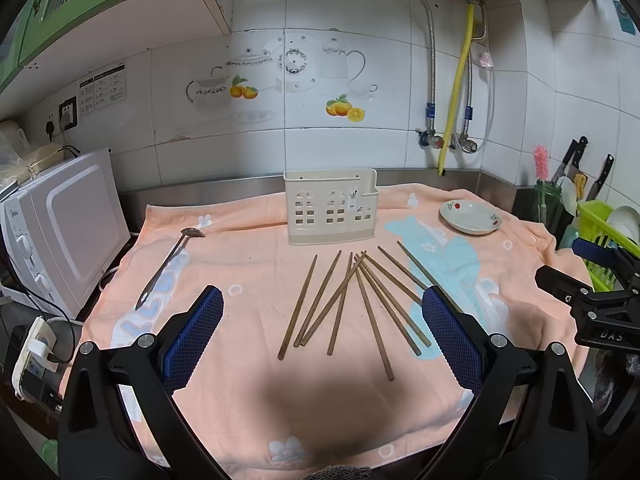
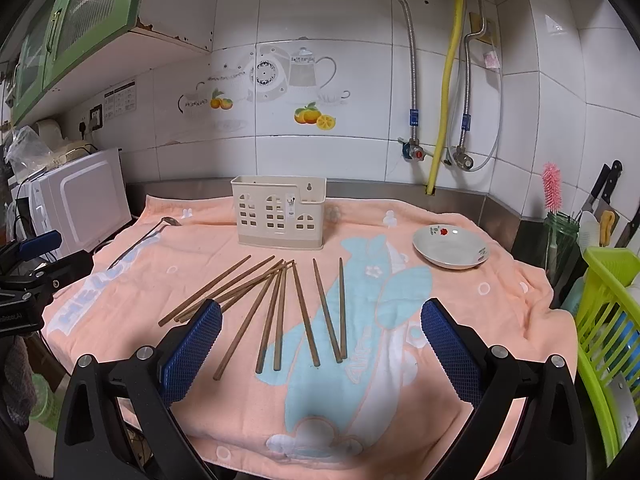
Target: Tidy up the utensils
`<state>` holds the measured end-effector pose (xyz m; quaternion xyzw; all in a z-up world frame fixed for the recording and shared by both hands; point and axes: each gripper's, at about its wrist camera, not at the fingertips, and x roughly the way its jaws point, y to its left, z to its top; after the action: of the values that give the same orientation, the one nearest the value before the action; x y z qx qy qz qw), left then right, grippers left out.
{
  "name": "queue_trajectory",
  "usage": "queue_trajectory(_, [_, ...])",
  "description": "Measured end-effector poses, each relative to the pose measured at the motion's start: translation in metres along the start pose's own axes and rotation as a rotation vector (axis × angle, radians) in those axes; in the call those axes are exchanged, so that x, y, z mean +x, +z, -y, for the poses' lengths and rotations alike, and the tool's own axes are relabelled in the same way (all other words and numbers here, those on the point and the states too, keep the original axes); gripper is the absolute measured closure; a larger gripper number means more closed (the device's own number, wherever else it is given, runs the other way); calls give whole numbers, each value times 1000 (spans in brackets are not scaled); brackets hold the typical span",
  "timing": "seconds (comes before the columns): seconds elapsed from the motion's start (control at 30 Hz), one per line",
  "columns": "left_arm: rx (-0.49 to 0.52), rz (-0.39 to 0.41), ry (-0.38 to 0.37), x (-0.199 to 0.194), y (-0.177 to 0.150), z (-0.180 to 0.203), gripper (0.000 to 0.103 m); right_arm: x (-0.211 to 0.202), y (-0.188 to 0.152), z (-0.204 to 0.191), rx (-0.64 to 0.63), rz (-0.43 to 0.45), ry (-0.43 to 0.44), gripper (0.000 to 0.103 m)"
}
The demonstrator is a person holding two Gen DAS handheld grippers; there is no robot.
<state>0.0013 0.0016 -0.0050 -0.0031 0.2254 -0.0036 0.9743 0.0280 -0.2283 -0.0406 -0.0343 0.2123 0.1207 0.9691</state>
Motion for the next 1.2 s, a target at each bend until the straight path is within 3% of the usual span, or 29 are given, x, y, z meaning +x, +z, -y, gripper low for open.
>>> queue_trajectory(1.2, [-15,-34,6,16,1,-3,5,15,0,-10,-9,-27,11,6])
